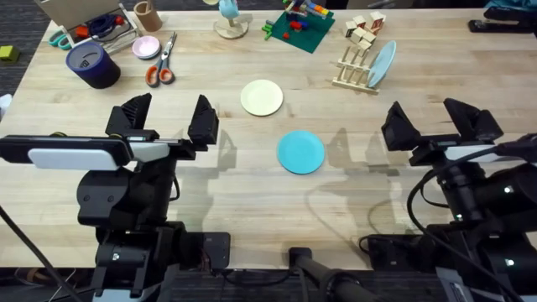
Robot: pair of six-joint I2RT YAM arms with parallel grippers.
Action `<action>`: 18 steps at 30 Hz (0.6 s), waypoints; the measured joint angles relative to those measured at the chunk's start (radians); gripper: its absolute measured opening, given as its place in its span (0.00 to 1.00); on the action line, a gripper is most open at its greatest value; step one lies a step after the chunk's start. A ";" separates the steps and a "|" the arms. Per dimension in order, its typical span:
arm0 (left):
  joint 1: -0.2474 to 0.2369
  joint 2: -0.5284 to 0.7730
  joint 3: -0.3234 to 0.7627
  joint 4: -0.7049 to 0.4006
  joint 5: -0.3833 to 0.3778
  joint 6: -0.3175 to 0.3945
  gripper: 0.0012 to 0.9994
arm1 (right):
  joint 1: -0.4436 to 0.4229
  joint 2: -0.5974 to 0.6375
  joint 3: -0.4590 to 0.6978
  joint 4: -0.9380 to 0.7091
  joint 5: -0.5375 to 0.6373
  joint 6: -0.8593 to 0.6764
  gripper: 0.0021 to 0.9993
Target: Pick up the plates from the table one by one and place each into a slot on the dish rack.
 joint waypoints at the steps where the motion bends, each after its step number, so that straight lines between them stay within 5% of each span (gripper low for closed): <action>1: 0.000 0.000 0.000 0.000 0.000 0.000 0.99 | 0.000 0.000 0.000 0.000 0.000 0.000 0.99; 18: 0.000 0.000 0.014 -0.036 0.000 0.001 0.99 | 0.000 0.002 0.005 0.128 -0.019 0.003 1.00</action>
